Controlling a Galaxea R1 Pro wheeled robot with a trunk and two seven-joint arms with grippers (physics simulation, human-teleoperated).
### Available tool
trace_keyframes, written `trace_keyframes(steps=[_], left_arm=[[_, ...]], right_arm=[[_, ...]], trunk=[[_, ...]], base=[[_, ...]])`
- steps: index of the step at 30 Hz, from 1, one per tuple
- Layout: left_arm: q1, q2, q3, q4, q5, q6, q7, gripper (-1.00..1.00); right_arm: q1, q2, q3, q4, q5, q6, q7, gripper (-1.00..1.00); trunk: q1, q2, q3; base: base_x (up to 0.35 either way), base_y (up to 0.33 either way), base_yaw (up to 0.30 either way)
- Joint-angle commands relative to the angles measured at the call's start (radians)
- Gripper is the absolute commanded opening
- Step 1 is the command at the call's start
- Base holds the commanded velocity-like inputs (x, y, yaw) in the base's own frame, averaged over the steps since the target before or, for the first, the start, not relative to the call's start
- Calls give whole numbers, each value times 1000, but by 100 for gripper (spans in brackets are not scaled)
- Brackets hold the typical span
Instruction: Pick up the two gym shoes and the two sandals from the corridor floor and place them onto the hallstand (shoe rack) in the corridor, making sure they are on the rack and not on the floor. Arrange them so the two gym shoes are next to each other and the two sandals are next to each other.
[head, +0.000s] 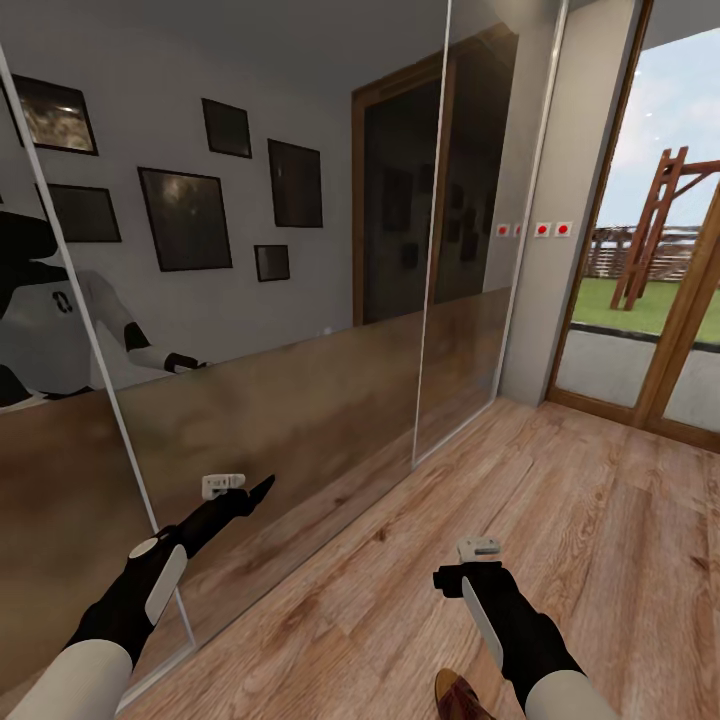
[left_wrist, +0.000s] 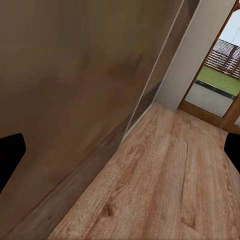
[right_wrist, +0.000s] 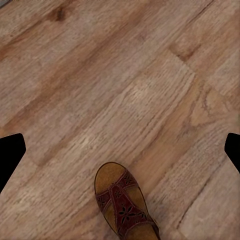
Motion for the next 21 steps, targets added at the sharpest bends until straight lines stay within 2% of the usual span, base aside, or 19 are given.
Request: trace_keyframes(steps=[1, 16, 19, 21], left_arm=[[-1, 0, 1, 1, 5, 2, -5, 100], [-1, 0, 1, -4, 0, 1, -5, 100], [-1, 3, 1, -21, -2, 7, -5, 100], [-1, 7, 1, -51, -3, 35, -5, 100]], right_arm=[[0, 0, 2, -1, -1, 5, -5, 100], [0, -1, 5, 6, 7, 4, -2, 100], [0, -2, 7, 10, 7, 0, 0, 100], [0, -8, 11, 24, 8, -12, 0, 100]], trunk=[[0, 0, -1], [0, 0, -1], [0, 0, -1], [0, 0, -1]], base=[[29, 0, 0], [12, 0, 0], [0, 0, 0], [0, 0, 0]])
